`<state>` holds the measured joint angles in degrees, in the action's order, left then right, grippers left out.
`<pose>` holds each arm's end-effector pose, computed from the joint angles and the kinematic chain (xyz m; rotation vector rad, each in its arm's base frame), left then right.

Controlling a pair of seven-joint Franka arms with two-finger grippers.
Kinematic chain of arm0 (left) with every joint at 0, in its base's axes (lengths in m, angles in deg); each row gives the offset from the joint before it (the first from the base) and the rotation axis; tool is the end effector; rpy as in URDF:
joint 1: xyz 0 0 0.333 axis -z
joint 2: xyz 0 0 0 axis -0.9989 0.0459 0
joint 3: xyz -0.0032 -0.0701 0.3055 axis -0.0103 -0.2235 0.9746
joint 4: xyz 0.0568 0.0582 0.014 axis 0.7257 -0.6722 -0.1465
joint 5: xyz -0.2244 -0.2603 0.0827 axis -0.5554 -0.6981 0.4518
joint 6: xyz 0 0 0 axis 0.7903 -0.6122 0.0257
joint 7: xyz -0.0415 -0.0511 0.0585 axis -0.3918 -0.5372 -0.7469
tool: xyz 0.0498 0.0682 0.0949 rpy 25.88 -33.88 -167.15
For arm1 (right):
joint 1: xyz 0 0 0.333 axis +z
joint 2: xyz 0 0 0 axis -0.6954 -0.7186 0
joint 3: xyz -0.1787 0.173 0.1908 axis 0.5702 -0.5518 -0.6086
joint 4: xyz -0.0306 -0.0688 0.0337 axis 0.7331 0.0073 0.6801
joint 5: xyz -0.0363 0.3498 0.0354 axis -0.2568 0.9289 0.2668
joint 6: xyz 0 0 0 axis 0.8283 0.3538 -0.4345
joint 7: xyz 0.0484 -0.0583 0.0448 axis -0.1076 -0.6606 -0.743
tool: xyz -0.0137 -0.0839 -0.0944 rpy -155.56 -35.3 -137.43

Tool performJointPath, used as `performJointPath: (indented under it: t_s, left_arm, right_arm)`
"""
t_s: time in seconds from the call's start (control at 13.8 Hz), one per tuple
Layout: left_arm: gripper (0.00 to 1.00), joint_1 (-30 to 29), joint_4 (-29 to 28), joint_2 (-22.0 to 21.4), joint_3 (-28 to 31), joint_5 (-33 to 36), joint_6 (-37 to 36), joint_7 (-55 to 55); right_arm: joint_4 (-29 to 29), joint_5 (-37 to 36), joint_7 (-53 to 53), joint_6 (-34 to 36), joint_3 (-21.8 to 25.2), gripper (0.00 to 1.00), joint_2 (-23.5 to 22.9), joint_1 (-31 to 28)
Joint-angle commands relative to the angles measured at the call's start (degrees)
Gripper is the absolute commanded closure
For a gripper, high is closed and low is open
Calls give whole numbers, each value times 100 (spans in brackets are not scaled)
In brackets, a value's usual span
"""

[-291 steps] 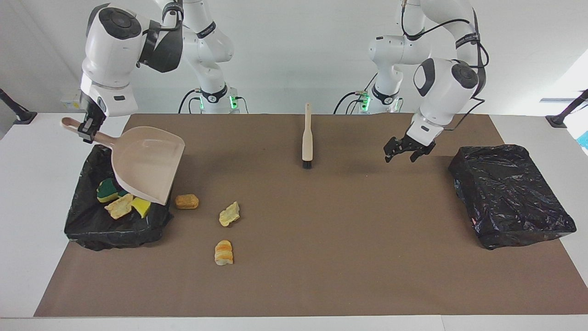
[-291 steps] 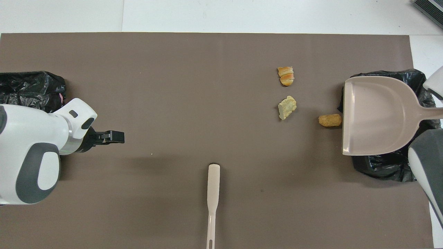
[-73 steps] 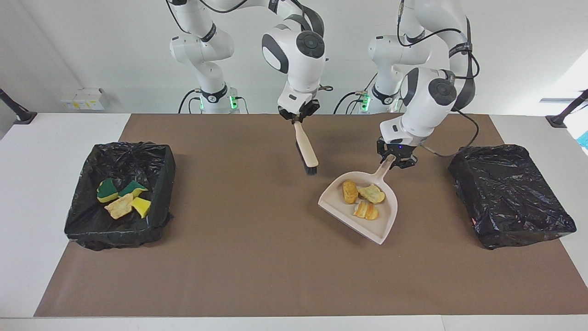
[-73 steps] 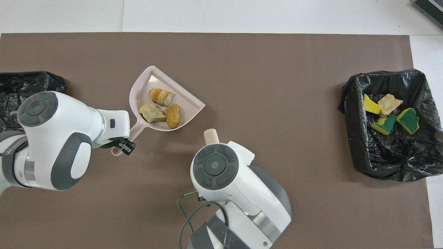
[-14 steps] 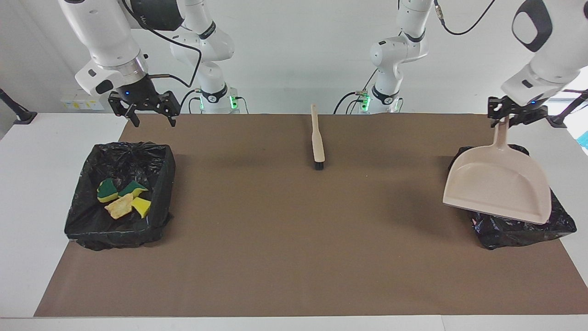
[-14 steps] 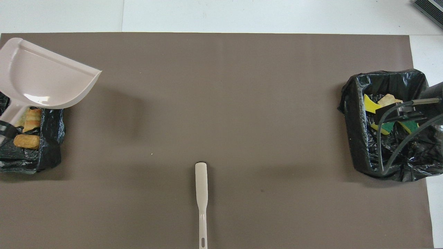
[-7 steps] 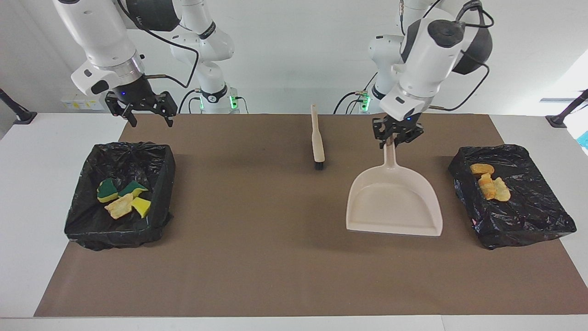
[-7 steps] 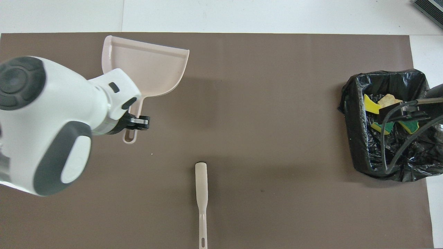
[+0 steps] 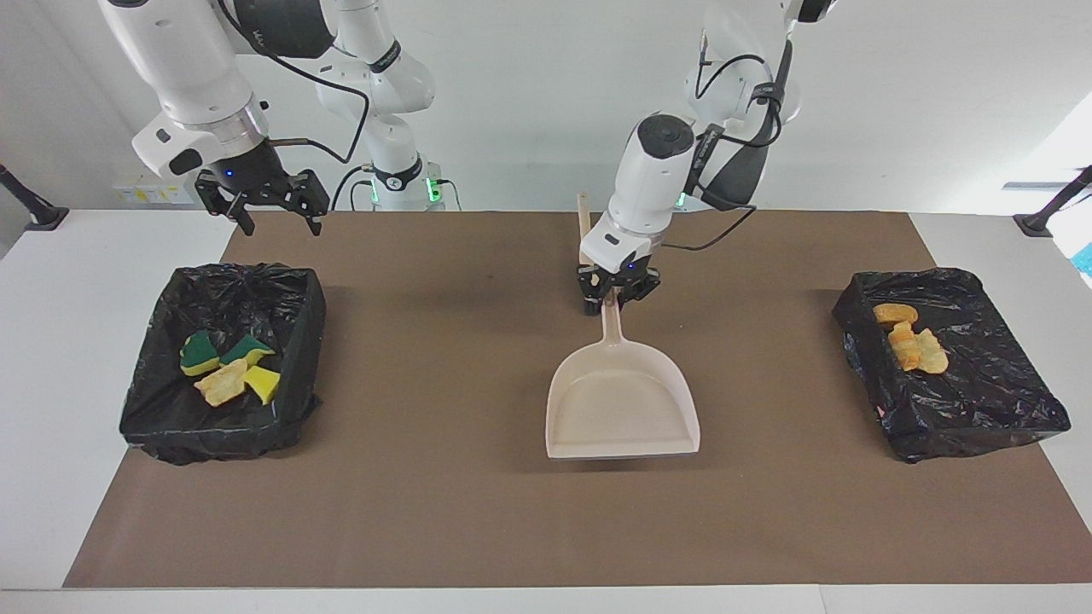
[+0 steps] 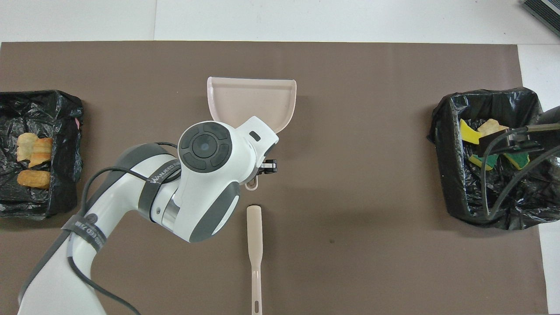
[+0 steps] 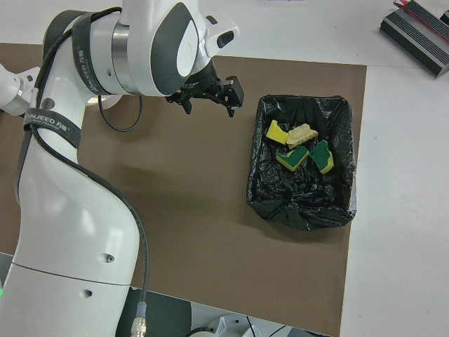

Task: Sweep and dump trash in bin
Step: 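Carry the dustpan back and set it on the table center with the left gripper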

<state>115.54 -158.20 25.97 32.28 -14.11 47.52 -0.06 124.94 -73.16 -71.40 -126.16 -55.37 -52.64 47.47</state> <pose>0.4739 -0.3523 0.4116 3.0290 -0.1114 0.0345 0.5098 -0.0053 0.5963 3.1152 0.0102 -0.0678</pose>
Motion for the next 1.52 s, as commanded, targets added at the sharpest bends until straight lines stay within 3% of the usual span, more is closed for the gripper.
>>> performJointPath:
  t_s: [0.0,0.36,0.51,1.16,1.23,1.31,1.38,1.45]
  left_arm:
    - [100,101,-340,-55,133,-77,242,-577]
    - [100,92,-772,-64,133,-268,717,-685]
    - [100,101,-799,-56,133,-542,953,-685]
    - [100,320,-738,313,133,-569,1227,-536]
    - [75,321,-737,313,133,-569,1218,-536]
    - [7,321,-729,322,142,-560,1236,-657]
    - [0,312,-720,296,151,-551,1236,-685]
    - [0,242,-711,226,151,-551,1175,-650]
  right_arm:
    - [169,86,-17,-104,15,0,127,-15]
    - [169,86,-25,-104,15,0,127,-15]
    - [169,86,-25,-104,15,0,127,-15]
    - [169,86,-25,-104,15,0,127,-15]
    - [169,86,-25,-104,15,0,127,-15]
    - [169,86,-25,-104,15,0,127,-15]
    - [169,86,-25,-104,15,0,127,-15]
    - [169,86,-17,-104,15,0,127,-15]
